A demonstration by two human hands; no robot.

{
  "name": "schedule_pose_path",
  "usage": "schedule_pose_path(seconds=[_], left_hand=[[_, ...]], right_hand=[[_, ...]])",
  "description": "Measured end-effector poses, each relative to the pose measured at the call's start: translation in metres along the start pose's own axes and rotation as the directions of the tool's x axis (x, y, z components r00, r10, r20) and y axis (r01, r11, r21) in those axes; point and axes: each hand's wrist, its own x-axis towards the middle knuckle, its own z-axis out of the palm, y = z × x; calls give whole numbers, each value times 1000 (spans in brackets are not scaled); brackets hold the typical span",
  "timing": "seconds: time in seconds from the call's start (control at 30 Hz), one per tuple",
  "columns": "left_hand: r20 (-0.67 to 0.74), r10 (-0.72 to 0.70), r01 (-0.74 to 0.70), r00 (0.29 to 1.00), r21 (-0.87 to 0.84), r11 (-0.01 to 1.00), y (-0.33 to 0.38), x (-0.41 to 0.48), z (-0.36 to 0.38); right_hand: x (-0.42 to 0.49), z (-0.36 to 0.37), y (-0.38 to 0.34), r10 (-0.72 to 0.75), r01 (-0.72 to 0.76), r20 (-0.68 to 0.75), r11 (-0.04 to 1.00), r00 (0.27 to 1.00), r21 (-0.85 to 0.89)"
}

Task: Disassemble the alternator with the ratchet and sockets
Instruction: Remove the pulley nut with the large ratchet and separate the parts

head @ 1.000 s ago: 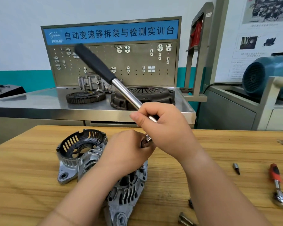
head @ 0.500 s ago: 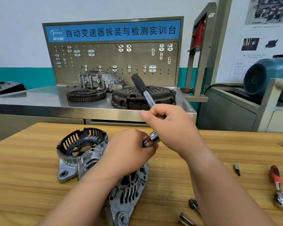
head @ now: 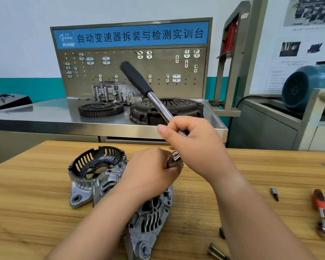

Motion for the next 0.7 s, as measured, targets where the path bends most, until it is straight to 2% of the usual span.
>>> schedule_pose_path(seconds=[0.13, 0.27, 0.37, 0.53, 0.63, 0.7], left_hand=[[13, -2, 2, 1000, 13, 1000, 1, 0, -1], [17, 32, -33, 999, 33, 999, 2, 1, 2], [-5, 27, -27, 1000, 36, 999, -1, 2, 2], [-15, 73, -73, 997, -1, 997, -1, 2, -1], [14, 103, -103, 995, -22, 994, -1, 2, -3], [14, 99, -98, 995, -26, 995, -1, 1, -2]], right_hand=[[1, 3, 3, 111, -120, -65, 981, 992, -151], [3, -3, 10, 199, -204, -45, 961, 979, -186], [4, -5, 9, 159, -160, -19, 977, 987, -143], [2, -13, 0, -37, 55, 207, 995, 978, -81], [2, -15, 1, -92, 85, 231, 996, 969, 39], [2, -13, 1, -96, 87, 216, 995, 972, 51]])
